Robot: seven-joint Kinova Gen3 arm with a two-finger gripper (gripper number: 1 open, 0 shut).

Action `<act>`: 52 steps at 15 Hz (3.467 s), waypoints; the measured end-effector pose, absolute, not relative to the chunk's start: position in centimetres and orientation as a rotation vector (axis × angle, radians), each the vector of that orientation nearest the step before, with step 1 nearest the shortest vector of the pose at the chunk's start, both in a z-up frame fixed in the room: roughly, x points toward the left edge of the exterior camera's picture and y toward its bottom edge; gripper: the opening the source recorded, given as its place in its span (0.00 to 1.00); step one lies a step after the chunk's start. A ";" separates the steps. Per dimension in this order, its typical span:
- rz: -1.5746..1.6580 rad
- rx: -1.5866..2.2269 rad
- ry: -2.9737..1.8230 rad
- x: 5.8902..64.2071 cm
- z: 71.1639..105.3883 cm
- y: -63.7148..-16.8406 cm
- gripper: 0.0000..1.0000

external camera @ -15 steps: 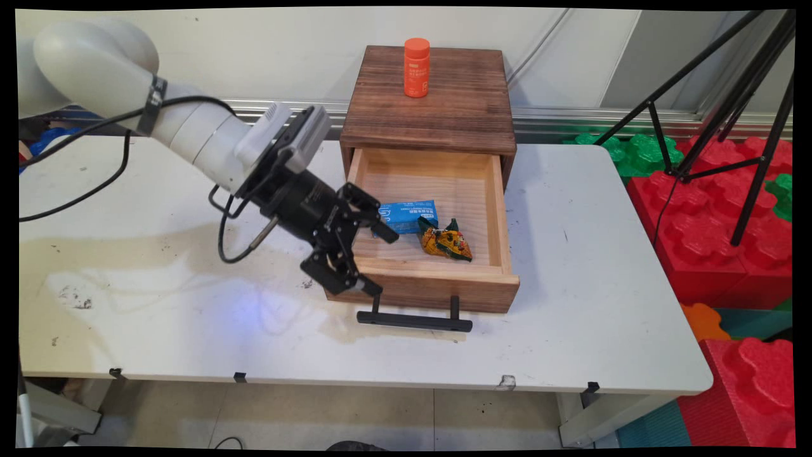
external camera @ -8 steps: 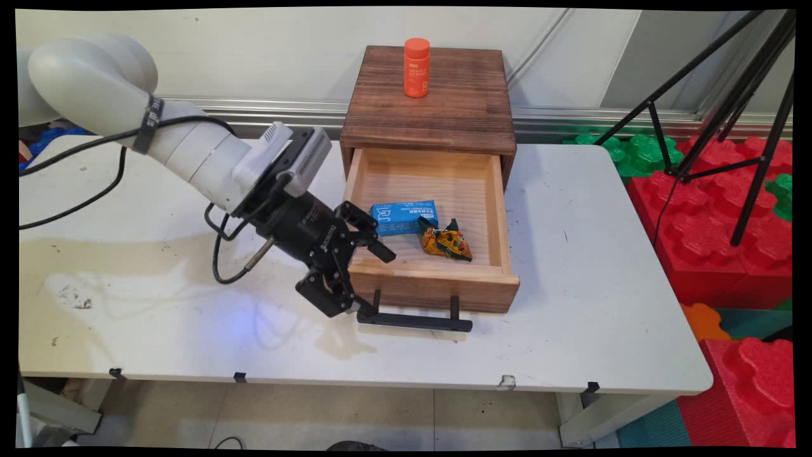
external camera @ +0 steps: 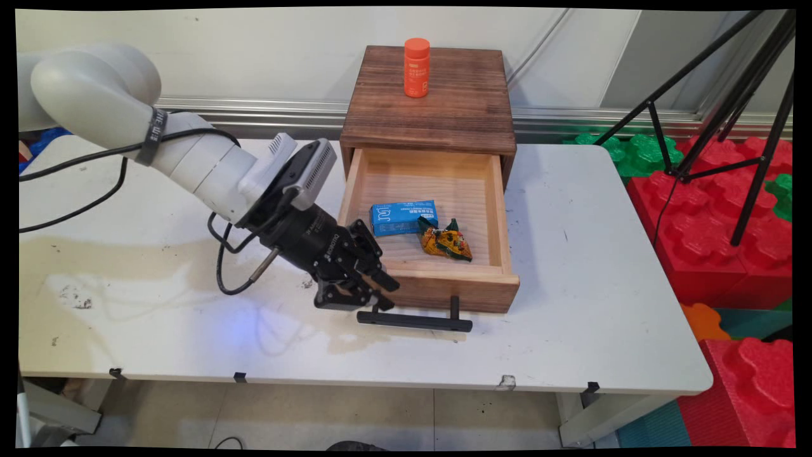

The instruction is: Open the drawer

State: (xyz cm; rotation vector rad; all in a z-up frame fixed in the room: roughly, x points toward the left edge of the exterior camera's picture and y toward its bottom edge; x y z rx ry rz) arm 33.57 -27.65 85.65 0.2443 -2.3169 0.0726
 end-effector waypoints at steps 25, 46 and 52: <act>0.232 0.218 -2.445 32.0 84.0 -29.6 0.00; 0.387 0.304 -2.482 34.5 83.2 -34.4 0.00; 0.451 0.337 -2.477 35.6 83.4 -36.4 0.00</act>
